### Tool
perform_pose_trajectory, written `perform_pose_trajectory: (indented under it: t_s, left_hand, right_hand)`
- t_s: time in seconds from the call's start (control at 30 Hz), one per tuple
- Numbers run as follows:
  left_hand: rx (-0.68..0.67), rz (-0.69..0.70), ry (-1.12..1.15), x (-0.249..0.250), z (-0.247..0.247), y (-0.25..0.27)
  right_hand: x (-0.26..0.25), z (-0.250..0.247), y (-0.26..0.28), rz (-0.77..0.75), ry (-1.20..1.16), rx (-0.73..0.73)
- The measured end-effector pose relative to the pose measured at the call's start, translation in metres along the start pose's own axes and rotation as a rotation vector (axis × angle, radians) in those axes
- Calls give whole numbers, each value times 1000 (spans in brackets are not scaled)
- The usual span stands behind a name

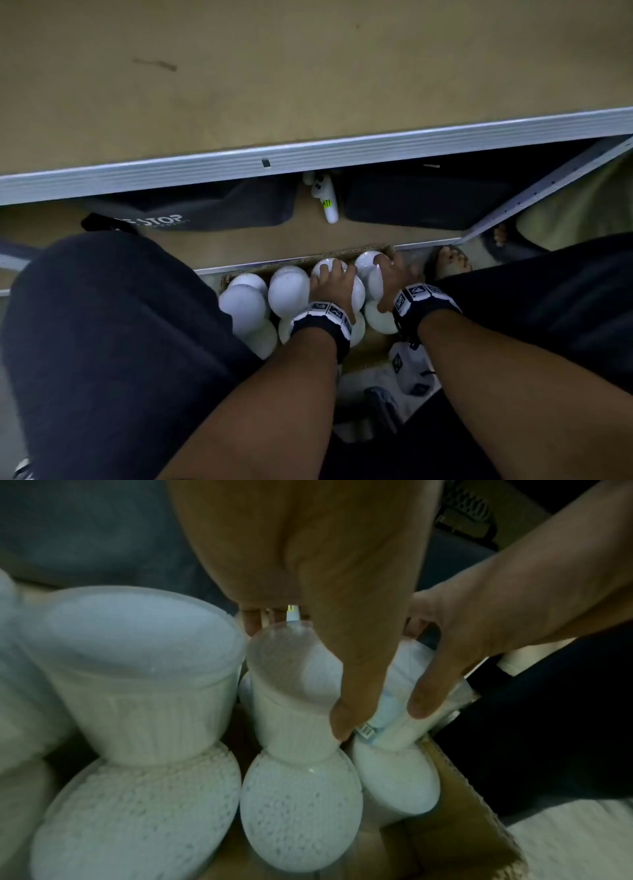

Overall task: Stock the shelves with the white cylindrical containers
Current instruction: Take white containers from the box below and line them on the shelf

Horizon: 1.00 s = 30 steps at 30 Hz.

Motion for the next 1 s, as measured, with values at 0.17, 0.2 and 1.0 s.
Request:
perform_pose_trajectory:
  t_s: [0.17,0.2,1.0]
  left_hand:
    - [24,-44,52,5,-23,6]
    - [46,-56,65,8,-30,7]
    - [645,211,167,66,-276,156]
  right_hand:
    - [0,-18,18,-7,-87,60]
    - [0,-24,22,-1,-91,67]
    - [51,-218,234,-284,-350,556]
Point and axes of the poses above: each hand's wrist, its own y-axis away from the middle knuckle, its own z-axis out of the palm, x = y × z, the point moved 4 cm from there along -y, towards the middle knuckle, and after that the axes turned 14 degrees about z, right-handed, at the moved point
